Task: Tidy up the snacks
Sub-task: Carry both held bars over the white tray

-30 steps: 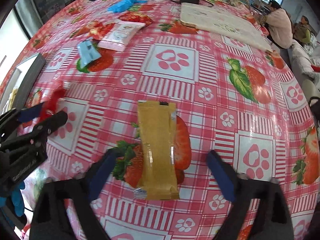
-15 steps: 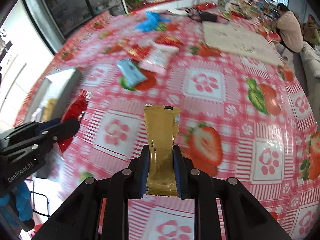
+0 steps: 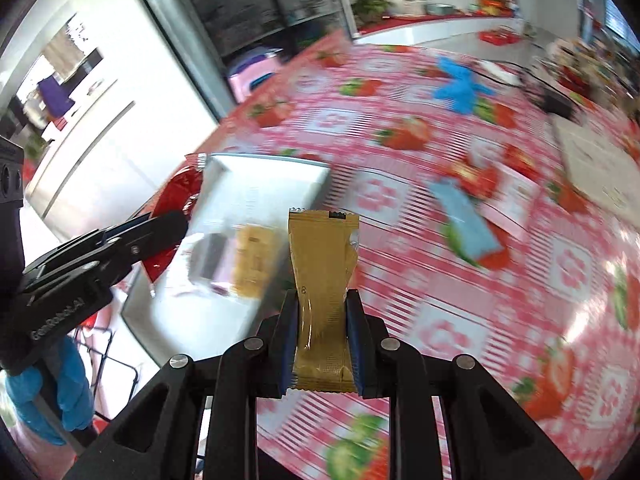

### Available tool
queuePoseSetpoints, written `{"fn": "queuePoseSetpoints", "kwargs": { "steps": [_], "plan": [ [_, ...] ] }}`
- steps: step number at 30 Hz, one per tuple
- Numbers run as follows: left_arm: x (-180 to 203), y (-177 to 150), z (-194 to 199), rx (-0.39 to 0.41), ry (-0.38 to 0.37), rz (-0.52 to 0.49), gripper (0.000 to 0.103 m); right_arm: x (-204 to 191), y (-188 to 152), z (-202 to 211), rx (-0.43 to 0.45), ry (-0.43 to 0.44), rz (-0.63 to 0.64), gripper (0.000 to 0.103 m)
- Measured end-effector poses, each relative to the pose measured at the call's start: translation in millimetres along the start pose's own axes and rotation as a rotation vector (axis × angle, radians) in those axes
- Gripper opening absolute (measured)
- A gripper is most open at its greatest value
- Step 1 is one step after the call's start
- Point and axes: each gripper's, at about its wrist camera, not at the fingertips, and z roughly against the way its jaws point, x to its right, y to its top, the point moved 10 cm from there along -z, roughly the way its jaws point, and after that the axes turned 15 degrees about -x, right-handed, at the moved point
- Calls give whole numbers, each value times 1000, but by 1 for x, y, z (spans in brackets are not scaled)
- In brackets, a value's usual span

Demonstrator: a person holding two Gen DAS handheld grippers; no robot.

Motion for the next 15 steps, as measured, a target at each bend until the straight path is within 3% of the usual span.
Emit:
{"fn": "queuePoseSetpoints", "kwargs": {
  "steps": [6, 14, 15],
  "plan": [
    [-52, -15, -18, -47, 32, 90, 23, -55, 24, -29, -48, 16, 95, 24],
    [-75, -28, -41, -104, 51, 134, 23, -76, 41, -53, -96, 16, 119, 24],
    [-76, -28, -42, -107, 67, 133, 31, -76, 41, -55, -102, 13, 122, 24]
  ]
}}
